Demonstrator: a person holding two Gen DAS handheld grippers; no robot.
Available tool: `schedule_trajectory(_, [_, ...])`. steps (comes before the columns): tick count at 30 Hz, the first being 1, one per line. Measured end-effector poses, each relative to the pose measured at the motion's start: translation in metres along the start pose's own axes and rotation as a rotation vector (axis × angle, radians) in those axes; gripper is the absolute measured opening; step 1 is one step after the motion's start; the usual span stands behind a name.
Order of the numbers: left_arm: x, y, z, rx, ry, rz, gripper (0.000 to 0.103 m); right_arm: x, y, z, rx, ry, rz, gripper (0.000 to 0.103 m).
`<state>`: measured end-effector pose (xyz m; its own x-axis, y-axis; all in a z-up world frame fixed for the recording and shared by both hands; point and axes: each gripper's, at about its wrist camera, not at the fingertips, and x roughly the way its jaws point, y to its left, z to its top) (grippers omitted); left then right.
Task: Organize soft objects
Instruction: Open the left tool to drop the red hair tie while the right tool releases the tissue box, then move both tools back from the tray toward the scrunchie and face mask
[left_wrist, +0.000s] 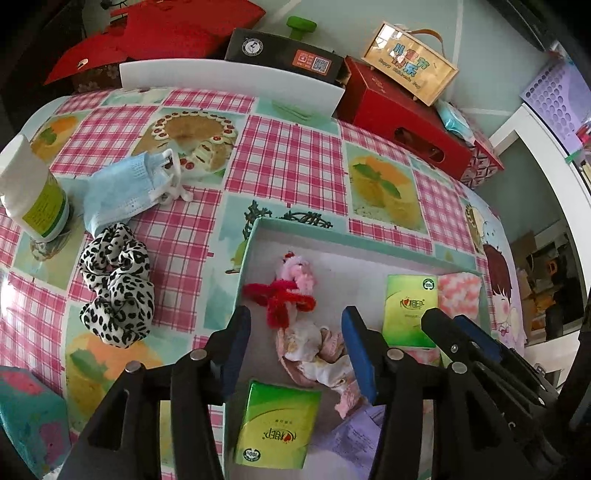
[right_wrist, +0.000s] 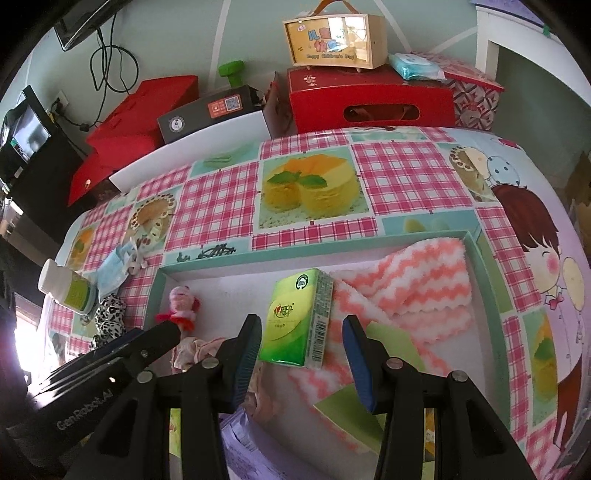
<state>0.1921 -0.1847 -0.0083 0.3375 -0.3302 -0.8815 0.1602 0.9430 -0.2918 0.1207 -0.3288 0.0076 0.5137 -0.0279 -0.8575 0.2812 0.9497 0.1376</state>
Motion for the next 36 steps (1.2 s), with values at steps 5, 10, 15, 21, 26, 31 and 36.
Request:
schedule_trajectory(5, [-0.004,0.001,0.000,-0.004,-0.013,0.014,0.054,-0.004,-0.001,0.000,-0.008,-0.003,-0.022,0.056])
schedule_trajectory(10, [-0.006,0.005,0.001,-0.005,-0.040,0.055,0.078,-0.001,-0.002,-0.002,-0.012,0.015,-0.048,0.063])
schedule_trajectory(15, [-0.006,0.010,0.003,-0.013,-0.056,0.086,0.079,0.002,0.000,-0.002,-0.035,0.022,-0.096,0.069])
schedule_trajectory(21, [-0.003,0.019,0.004,-0.029,-0.070,0.142,0.089,0.001,0.002,0.000,-0.048,0.015,-0.111,0.080])
schedule_trajectory(26, [-0.003,0.022,0.005,-0.040,-0.093,0.180,0.091,0.003,0.003,-0.001,-0.064,0.018,-0.142,0.103])
schedule_trajectory(31, [-0.004,0.028,0.006,-0.059,-0.105,0.196,0.100,0.005,0.000,-0.001,-0.056,0.026,-0.155,0.103])
schedule_trajectory(36, [-0.004,0.029,0.006,-0.060,-0.106,0.207,0.100,0.005,0.001,0.000,-0.054,0.033,-0.154,0.103])
